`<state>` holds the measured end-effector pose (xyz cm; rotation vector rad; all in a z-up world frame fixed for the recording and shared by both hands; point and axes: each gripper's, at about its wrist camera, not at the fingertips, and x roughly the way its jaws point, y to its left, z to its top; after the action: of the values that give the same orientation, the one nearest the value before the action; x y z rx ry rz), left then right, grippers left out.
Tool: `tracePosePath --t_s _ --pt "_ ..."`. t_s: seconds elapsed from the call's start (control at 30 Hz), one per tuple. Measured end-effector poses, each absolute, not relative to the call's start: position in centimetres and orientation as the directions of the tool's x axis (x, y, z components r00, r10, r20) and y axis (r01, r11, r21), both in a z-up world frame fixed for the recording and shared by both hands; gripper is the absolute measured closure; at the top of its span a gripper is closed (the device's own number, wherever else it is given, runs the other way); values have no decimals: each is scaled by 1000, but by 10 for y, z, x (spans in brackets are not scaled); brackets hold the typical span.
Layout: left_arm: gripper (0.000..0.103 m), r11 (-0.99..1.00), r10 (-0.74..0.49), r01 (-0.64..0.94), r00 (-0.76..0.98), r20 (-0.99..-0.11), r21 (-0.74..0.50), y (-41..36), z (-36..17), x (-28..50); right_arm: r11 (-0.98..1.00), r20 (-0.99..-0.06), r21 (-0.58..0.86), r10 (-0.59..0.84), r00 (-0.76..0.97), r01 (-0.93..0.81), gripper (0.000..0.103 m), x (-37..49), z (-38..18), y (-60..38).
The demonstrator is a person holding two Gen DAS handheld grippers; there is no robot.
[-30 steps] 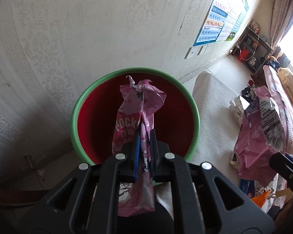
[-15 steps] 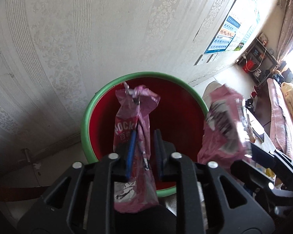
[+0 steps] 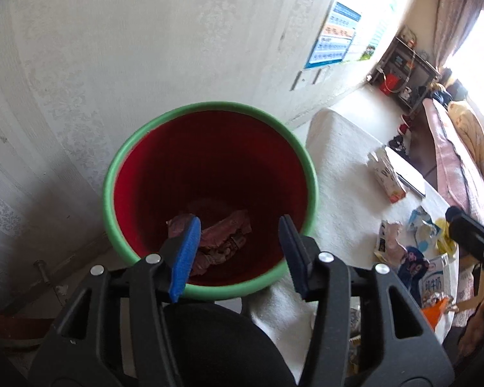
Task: Collect trash
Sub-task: 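Open both tools to drop the wrappers into the bin, then grasp the white patterned wrapper with the left tool while the right tool grasps the blue Oreo wrapper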
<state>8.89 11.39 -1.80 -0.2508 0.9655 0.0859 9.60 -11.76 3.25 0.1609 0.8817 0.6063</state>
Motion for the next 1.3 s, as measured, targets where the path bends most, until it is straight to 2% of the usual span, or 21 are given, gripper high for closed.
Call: tracePosePath --t_s 0.1,0.3,0.43,0.53,0.67,0.73,0.8,0.9,0.93,0.97,1.0,1.17,1.3 --pt "51 986 -96 -59 550 -830 -154 78 -17 86 858 -686 371 511 519 -355 32 94 28 -151" --pt "42 966 -259 127 421 -869 -227 21 -34 77 899 -726 365 437 530 -242 29 83 9 -202" --pt "32 944 -278 266 322 -905 -195 -4 -42 76 899 -749 392 435 501 -195 29 75 -6 -223" --pt "30 918 -261 359 227 -938 -169 -19 -52 77 897 -754 408 436 491 -170 29 68 -15 -230" --pt "30 877 -157 475 149 -976 -69 -41 -71 77 891 -757 425 447 476 -162 29 65 -21 -231" --pt "30 877 -119 478 127 -985 -44 -46 -82 79 890 -757 424 450 474 -168 29 64 -21 -229" --pt "41 877 -107 478 101 -989 -46 -52 -92 81 894 -763 416 444 470 -169 29 66 -22 -228" --pt "43 884 -89 467 105 -990 -30 -56 -97 83 895 -771 414 442 459 -166 28 66 -25 -227" --pt "45 889 -98 456 111 -989 -37 -56 -96 83 895 -774 415 442 454 -163 28 67 -27 -226" --pt "53 898 -108 437 118 -987 -46 -56 -96 85 895 -777 416 441 449 -161 28 67 -28 -226" --pt "56 909 -120 412 124 -985 -59 -54 -95 87 896 -781 415 440 443 -159 28 68 -30 -225" --pt "62 953 -201 258 156 -967 -157 -46 -93 96 910 -816 375 416 402 -179 29 79 -36 -214" --pt "64 961 -237 192 187 -953 -201 -39 -89 104 915 -851 362 403 337 -179 29 94 -50 -205"
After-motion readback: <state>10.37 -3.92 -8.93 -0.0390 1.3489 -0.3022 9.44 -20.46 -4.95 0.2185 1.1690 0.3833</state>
